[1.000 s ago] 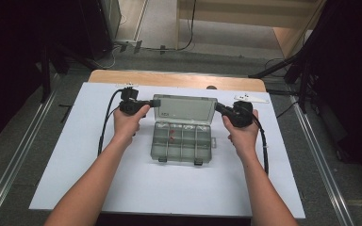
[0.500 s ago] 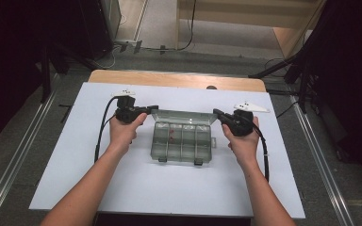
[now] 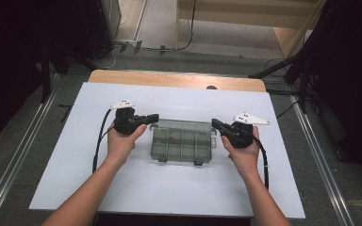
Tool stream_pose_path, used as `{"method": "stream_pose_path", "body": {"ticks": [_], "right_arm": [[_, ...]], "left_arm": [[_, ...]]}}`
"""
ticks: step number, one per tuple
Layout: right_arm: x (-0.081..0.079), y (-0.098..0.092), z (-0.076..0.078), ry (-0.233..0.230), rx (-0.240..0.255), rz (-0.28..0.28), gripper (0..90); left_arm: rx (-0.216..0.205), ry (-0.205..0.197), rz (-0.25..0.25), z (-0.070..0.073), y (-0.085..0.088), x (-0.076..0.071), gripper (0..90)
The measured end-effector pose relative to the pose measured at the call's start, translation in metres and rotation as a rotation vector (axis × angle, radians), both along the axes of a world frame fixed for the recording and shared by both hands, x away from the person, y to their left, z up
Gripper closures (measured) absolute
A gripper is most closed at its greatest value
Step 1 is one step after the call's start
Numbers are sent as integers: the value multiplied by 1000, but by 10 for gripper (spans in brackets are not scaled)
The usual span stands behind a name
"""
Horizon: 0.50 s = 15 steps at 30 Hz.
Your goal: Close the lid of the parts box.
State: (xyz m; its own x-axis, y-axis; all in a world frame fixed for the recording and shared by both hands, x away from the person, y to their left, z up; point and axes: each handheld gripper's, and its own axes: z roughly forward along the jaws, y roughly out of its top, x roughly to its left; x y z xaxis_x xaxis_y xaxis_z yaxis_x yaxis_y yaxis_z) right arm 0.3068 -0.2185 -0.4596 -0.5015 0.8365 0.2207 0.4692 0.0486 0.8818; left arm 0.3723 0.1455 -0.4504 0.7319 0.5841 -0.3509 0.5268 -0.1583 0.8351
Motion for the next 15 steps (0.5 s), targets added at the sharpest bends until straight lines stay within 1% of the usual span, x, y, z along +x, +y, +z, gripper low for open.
{"method": "stream_pose_path", "body": {"ticks": [1, 4, 5, 7, 10, 11, 12, 13, 15], "right_arm": [[-2, 0, -2, -2, -3, 2, 900], [-9, -2, -7, -6, 3, 4, 900], [-14, -1, -11, -5, 5, 6, 900], [-15, -1, -12, -5, 4, 6, 900], [-23, 2, -16, -5, 7, 14, 900], [-26, 3, -18, -4, -3, 19, 900], [-28, 4, -19, -10, -13, 25, 900], [-30, 5, -21, -9, -12, 28, 900], [-34, 7, -23, -7, -22, 33, 900]], "left_arm": [[-7, -2, -3, -1, 1, -3, 900], [4, -13, -9, -5, 1, -12, 900], [5, -17, -9, -6, 1, -16, 900], [9, -31, -14, -8, 2, -20, 900], [13, -44, -14, -11, 3, -28, 900], [14, -50, -11, -12, 3, -31, 900], [9, -47, -11, -14, 4, -33, 900], [8, -48, -13, -15, 4, -35, 900], [18, -57, -12, -18, 4, -40, 900]]}}
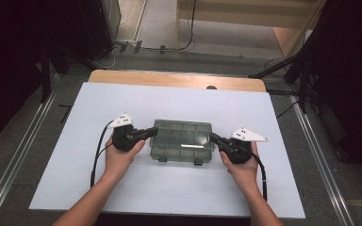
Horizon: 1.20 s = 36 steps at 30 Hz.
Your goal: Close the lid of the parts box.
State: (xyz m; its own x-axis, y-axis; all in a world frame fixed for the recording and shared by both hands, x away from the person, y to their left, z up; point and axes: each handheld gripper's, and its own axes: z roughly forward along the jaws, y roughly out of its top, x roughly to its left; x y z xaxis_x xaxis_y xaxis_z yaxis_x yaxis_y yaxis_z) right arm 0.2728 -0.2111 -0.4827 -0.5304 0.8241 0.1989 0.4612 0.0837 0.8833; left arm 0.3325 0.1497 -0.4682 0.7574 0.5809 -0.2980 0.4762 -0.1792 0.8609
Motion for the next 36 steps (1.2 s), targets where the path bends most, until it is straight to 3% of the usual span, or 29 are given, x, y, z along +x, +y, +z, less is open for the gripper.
{"method": "stream_pose_path", "body": {"ticks": [14, 20, 29, 32, 36], "right_arm": [[-13, 5, -16, 5, -33, 3, 900], [-16, 5, -22, 15, -40, 4, 900], [-20, 4, -24, -8, -47, -4, 889], [-23, 0, -24, -28, -39, -23, 689], [-26, -7, -22, -31, -37, -83, 316]], "left_arm": [[41, -17, 2, -20, 3, -22, 900], [51, -12, 5, -25, 2, -25, 900], [69, -28, 13, -26, 0, -28, 900], [70, -29, 12, -26, 0, -28, 900], [71, -31, 12, -26, 0, -28, 900]]}}
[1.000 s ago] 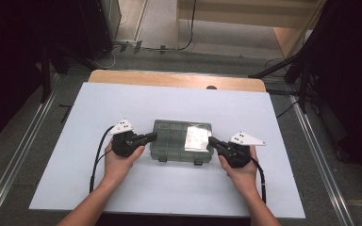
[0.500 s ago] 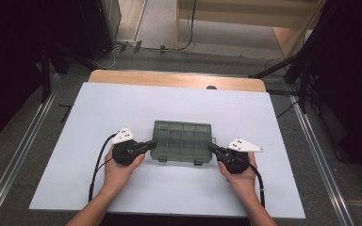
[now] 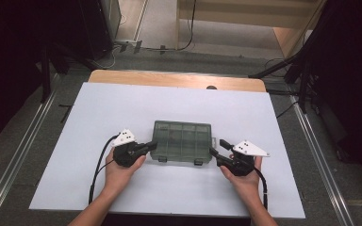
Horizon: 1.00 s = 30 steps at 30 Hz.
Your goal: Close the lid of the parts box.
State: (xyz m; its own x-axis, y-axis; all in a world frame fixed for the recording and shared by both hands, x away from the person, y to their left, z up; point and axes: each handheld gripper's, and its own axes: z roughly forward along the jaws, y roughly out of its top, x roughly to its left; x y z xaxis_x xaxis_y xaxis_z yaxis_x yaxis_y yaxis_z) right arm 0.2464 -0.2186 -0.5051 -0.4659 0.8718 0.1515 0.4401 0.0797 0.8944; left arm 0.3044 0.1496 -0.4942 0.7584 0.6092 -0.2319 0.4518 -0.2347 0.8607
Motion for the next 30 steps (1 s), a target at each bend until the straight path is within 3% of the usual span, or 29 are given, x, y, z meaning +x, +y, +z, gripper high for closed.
{"method": "stream_pose_path", "body": {"ticks": [2, 6, 15, 21, 25, 30], "right_arm": [[-3, -4, 0, 3, -8, -33, 140], [-7, -14, -1, 9, 2, -21, 0], [-16, -32, -4, 4, 19, -52, 0], [-20, -38, -3, -6, 8, -55, 0], [-24, -43, -3, -7, 5, -64, 0], [-28, -49, -3, -11, 9, -76, 0]], "left_arm": [[0, 1, -1, 0, 0, 0, 900], [1, 0, 0, 1, 0, -1, 900], [-18, -13, 6, 2, 6, -2, 862], [-24, -30, -6, 7, 13, -6, 540], [-18, -55, -4, 10, 21, -11, 374], [7, -55, 47, 12, 30, -15, 127]]}}
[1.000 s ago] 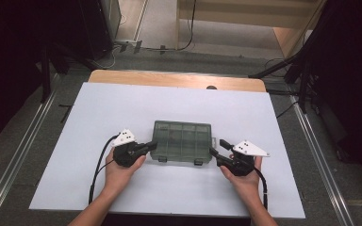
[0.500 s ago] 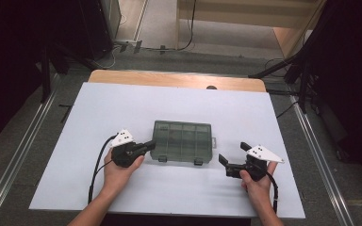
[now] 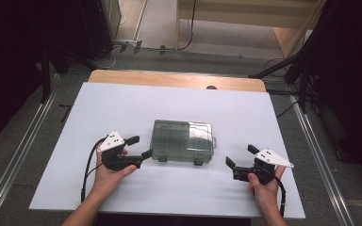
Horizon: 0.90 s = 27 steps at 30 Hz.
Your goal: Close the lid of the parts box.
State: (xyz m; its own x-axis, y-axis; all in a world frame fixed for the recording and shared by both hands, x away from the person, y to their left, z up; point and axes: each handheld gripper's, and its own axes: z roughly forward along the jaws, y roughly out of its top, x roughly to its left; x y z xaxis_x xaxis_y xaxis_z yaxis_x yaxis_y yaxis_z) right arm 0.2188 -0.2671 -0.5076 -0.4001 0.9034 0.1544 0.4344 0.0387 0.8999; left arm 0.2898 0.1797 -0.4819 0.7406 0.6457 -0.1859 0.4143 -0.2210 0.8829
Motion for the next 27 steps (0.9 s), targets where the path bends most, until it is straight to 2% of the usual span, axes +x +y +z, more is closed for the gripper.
{"method": "stream_pose_path", "body": {"ticks": [2, 3, 4, 7, 19, 27], "right_arm": [[-2, -1, 0, -1, -4, -1, 0], [-3, -2, 0, -2, -8, -3, 0], [-3, -2, 0, -1, -8, -2, 0], [-6, -5, 0, -1, -11, -6, 0], [-15, -16, -1, -6, -19, -18, 0], [-22, -24, -1, -5, -9, -32, 0]], "left_arm": [[-1, -2, 14, 0, 4, -1, 60], [2, -2, 4, 0, 6, -1, 0], [-4, -3, -7, 0, 9, -2, 0], [-15, 1, 4, -1, 17, -4, 0], [16, -41, 74, 0, 52, -15, 0], [27, -45, 120, 0, 70, -22, 0]]}}
